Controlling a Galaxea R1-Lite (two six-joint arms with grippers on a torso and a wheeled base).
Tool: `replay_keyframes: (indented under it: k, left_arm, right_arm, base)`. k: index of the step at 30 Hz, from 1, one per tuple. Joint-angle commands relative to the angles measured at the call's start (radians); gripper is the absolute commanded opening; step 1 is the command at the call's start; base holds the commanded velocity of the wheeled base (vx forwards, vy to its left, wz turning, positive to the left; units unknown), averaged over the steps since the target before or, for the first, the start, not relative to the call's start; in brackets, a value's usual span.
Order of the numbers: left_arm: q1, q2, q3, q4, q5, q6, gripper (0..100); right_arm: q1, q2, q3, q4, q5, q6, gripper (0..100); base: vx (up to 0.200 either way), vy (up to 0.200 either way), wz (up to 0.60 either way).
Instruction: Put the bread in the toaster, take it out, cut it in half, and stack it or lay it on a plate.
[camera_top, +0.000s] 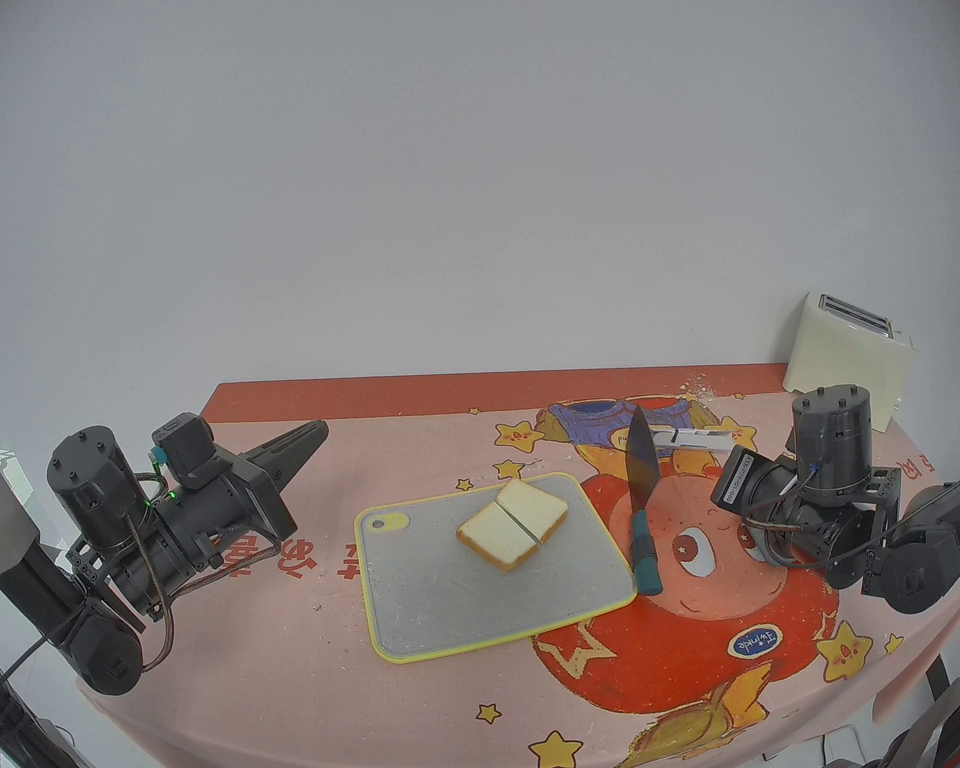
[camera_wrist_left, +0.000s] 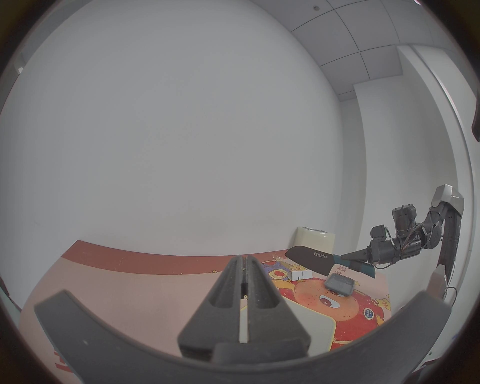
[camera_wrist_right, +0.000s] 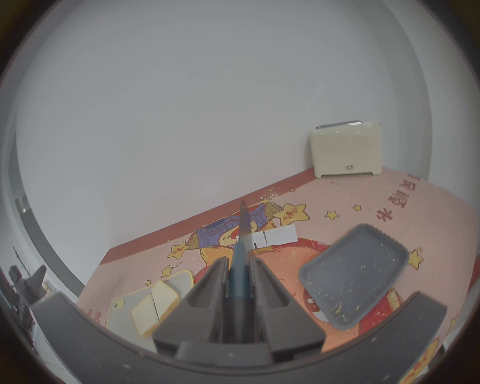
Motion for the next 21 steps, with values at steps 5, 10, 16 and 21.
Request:
replay_keyframes:
  k: [5,10,16,21]
  left_arm:
    - [-0.001,0.0,0.002,-0.018,0.0,0.001,0]
    - [-0.001,0.002,0.007,-0.018,0.0,0.002,0]
    - [-0.001,0.003,0.012,-0.018,0.0,0.002,0]
    - [-0.013,0.003,0.013,-0.018,0.002,0.002,0]
  right_arm:
    - [-0.007,-0.015,0.004,0.0,0.001,0.0,0]
    - [-0.007,-0.024,0.005,0.0,0.001,0.0,0]
    - [-0.007,-0.033,0.01,0.0,0.003,-0.002,0]
    - [-0.007,-0.031,0.011,0.0,0.004,0.0,0]
  base:
    - [0.0,0.0,0.0]
    - [0.0,0.0,0.0]
    - [0.0,0.0,0.0]
    - [0.0,0.0,0.0]
